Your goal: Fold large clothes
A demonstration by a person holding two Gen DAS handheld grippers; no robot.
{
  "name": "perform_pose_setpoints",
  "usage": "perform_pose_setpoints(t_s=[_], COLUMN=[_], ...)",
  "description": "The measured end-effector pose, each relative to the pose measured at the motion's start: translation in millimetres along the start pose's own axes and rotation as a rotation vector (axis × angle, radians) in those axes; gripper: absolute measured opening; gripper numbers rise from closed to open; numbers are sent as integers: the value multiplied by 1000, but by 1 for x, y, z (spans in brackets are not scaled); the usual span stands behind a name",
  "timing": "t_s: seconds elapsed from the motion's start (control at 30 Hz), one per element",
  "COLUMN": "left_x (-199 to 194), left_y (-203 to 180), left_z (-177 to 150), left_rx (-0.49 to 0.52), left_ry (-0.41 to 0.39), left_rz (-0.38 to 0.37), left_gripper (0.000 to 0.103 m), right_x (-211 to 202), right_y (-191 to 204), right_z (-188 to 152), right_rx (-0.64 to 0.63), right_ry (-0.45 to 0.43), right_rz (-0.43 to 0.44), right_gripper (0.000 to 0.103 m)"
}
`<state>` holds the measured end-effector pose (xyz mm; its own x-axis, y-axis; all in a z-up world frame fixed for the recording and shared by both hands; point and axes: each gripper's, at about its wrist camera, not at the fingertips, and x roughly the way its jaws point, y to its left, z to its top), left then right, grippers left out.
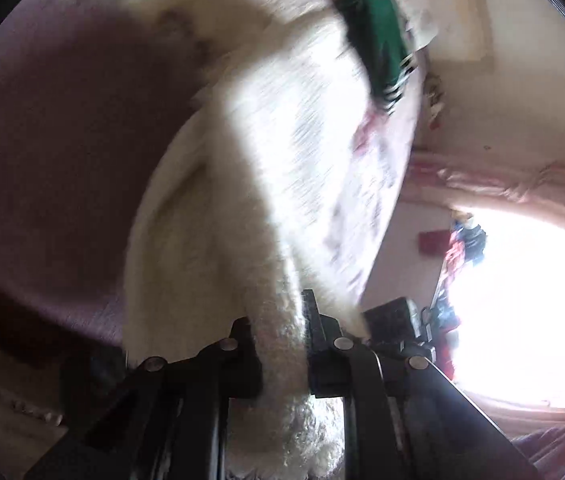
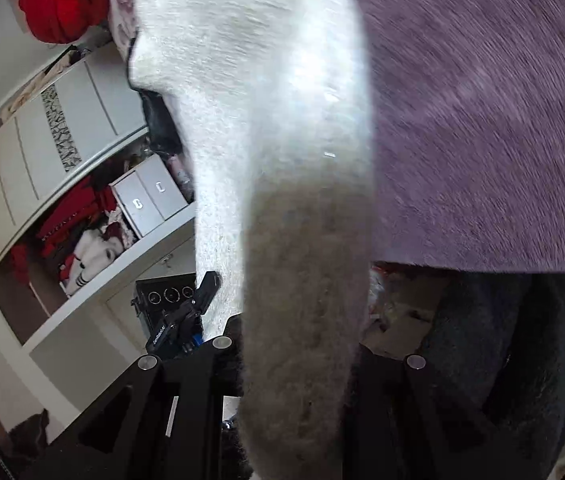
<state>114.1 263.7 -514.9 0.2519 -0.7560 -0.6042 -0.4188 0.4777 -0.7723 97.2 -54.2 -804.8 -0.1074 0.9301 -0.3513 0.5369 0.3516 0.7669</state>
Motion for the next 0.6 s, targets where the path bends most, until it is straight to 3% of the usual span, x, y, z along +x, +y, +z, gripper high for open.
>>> perform_pose_setpoints(t_s=[0.13,0.27,0.43,0.53,0.6], left_x=[15,56,114,136,136], left_y=[-38,-64,-59,-45,-38], left_z=[68,148,215,245,253], left_rx=[65,119,153,121,74], left_ry=[-70,-92,-39,31,90], left_rz=[-34,-6,87,152,138], left_gripper=[11,12,12,12,12], right_x=[-17,-27,-33,-25,-25], right_y=[36,63,48,38,32], right_z=[39,103,189,211,219], right_rx=[-26,-18,163,283,365], right_ry=[-20,-75,-142,-132,-105], right_rz=[62,106,136,153,165], right_gripper=[17,16,17,17,21])
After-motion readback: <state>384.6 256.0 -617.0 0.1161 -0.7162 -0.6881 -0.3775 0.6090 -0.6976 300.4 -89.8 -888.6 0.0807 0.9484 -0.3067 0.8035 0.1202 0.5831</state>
